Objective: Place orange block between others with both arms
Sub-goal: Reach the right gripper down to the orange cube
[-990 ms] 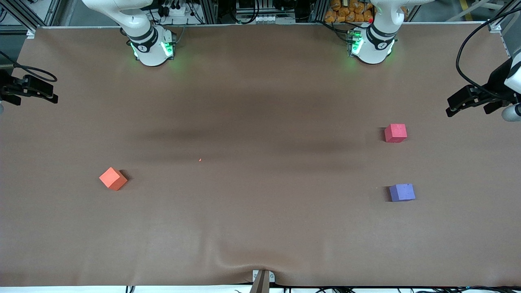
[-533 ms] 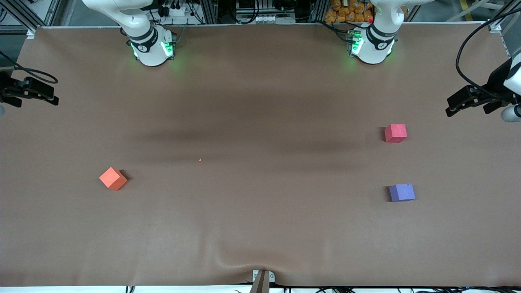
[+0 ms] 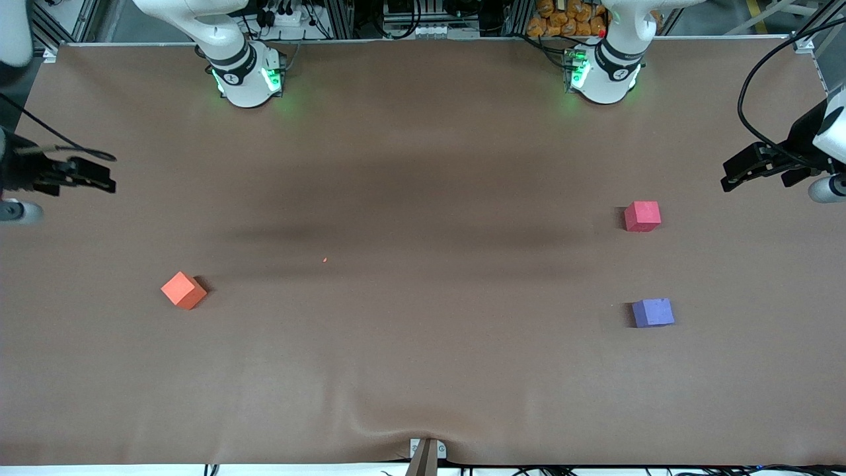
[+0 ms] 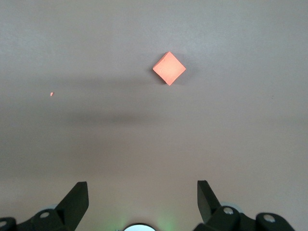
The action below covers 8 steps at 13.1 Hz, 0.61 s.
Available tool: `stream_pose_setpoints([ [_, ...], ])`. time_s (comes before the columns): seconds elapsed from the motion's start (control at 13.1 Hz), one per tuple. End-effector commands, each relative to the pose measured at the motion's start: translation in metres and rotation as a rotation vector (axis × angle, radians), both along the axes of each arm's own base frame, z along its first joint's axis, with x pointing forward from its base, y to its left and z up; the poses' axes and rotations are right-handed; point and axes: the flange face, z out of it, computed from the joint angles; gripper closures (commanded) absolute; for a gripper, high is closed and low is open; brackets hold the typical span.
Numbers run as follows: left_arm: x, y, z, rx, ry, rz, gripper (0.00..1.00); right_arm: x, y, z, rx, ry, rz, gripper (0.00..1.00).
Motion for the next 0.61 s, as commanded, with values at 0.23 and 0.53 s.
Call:
stream_pose_setpoints([
  [0.23, -0.002, 0.003, 0.0, 0.024, 0.009, -0.012, 0.0, 0.033, 0.0, -0.067, 0.005, 0.049, 0.051, 0.0],
  [0.53, -0.002, 0.003, -0.004, 0.023, 0.018, -0.012, 0.0, 0.053, -0.002, -0.132, 0.008, 0.035, 0.138, 0.0],
])
